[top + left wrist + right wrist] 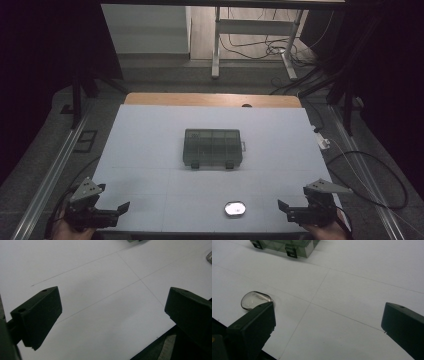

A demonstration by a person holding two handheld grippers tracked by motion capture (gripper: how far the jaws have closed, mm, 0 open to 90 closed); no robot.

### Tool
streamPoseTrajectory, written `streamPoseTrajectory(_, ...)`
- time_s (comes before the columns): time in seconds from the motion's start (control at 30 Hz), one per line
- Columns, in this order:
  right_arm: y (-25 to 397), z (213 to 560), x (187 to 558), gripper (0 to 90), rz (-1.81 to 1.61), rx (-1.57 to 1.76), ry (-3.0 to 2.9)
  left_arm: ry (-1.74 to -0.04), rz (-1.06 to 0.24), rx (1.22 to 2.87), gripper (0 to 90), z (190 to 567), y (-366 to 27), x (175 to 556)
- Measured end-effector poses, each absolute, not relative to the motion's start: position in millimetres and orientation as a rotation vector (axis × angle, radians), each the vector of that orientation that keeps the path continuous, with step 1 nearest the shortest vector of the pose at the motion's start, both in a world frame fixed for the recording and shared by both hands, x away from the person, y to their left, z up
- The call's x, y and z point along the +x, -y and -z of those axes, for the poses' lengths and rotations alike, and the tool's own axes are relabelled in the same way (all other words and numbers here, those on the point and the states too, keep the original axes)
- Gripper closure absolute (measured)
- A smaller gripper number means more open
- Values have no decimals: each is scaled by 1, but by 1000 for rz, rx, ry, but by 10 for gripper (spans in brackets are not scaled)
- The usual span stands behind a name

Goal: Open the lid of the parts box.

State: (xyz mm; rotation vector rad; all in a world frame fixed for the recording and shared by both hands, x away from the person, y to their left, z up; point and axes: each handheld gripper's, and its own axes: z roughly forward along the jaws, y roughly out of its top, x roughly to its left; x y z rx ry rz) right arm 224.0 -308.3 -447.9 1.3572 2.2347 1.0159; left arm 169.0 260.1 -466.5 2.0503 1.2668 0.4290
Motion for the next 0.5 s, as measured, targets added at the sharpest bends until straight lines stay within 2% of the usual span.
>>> streamPoseTrajectory(0.5, 307, 449, 222, 0, -989, 1372, -2252, -1276, -418, 2067, 11, 468, -259, 173)
